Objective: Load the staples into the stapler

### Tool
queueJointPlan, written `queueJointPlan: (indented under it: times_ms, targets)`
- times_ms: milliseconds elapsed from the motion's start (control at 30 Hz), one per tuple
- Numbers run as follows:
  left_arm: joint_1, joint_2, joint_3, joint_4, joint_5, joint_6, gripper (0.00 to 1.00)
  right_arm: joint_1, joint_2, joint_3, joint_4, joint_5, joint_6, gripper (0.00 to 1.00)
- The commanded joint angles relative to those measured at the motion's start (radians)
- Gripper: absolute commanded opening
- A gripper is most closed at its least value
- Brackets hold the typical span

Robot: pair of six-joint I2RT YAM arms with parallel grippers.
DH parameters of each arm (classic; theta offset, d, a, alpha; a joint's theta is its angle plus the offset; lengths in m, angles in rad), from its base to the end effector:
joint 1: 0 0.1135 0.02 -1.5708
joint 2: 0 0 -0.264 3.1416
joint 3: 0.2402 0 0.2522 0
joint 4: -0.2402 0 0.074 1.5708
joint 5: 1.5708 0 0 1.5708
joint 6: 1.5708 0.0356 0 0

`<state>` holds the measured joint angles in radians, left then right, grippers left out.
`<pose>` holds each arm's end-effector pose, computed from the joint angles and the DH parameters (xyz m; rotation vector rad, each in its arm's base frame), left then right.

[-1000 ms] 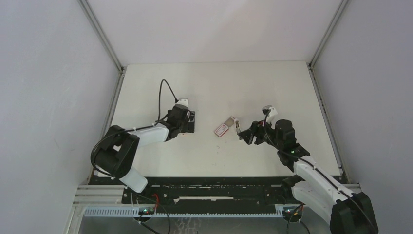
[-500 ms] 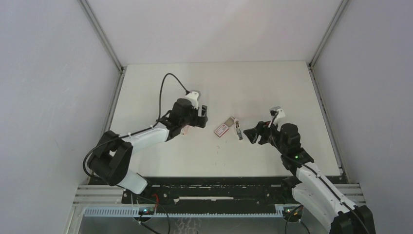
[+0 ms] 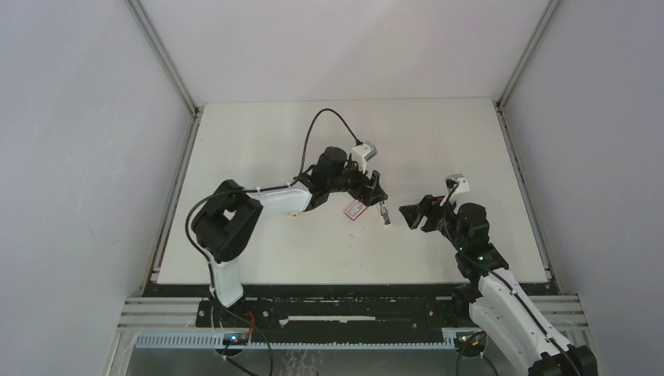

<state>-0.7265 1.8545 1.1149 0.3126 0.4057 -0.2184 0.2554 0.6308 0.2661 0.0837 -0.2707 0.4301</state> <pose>0.2990 -0.2845 0.2020 0.7925 1.9520 -0.9942 0.1535 0.0499 0.2079 -0.0280 1.9043 0.7220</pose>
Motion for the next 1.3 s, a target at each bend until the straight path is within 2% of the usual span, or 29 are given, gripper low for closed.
queueJointPlan:
  times_ms: [0, 400, 733, 1000, 1267]
  targets:
    - [-0.002, 0.061, 0.107, 0.04, 0.112, -0.014, 0.84, -0.008, 0.017, -0.003, 0.04, -0.007, 0.024, 0.63]
    - [-0.003, 0.179, 0.181, 0.017, 0.177, -0.038, 0.73, -0.011, 0.03, -0.008, 0.055, -0.019, 0.03, 0.62]
    - [-0.005, 0.206, 0.192, 0.019, 0.171, -0.04, 0.42, -0.015, 0.024, -0.008, 0.049, -0.019, 0.031, 0.61]
    - [-0.005, 0.215, 0.182, 0.019, 0.161, -0.04, 0.41, -0.018, 0.01, -0.008, 0.039, -0.015, 0.031, 0.61]
    - [-0.005, 0.152, 0.11, 0.072, 0.111, -0.05, 0.21, -0.021, -0.001, -0.008, 0.033, -0.01, 0.03, 0.61]
